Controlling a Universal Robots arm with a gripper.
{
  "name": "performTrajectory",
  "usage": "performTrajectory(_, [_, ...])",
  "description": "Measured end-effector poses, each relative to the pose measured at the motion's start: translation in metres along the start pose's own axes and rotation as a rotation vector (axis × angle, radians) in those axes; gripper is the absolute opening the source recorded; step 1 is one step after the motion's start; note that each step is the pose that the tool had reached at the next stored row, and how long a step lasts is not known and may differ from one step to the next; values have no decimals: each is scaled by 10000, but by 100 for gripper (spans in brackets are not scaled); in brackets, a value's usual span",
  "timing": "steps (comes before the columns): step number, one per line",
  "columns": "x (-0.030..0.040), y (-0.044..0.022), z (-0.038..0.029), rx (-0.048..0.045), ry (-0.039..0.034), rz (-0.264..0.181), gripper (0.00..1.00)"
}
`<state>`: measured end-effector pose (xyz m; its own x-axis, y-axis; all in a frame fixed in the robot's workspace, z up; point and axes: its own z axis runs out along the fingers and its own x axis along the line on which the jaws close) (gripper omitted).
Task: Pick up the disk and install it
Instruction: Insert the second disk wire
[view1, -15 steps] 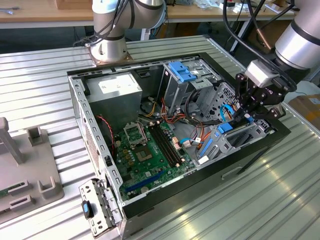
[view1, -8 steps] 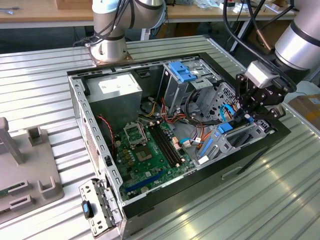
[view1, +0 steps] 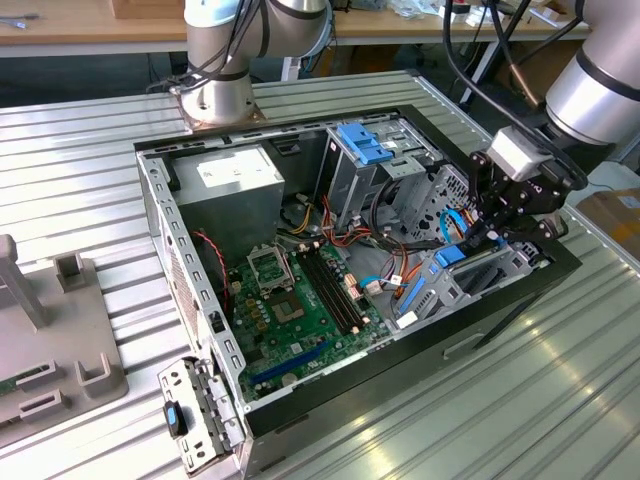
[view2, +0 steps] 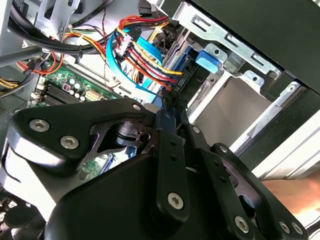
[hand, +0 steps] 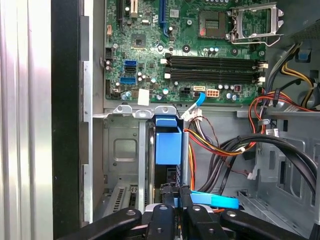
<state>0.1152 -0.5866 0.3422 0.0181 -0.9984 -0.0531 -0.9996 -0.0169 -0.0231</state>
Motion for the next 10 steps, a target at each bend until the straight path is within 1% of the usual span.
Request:
performTrajectory(3, [0, 0, 1, 0, 0, 0, 16])
performTrajectory(10, [2, 1, 28, 0, 6, 0, 16])
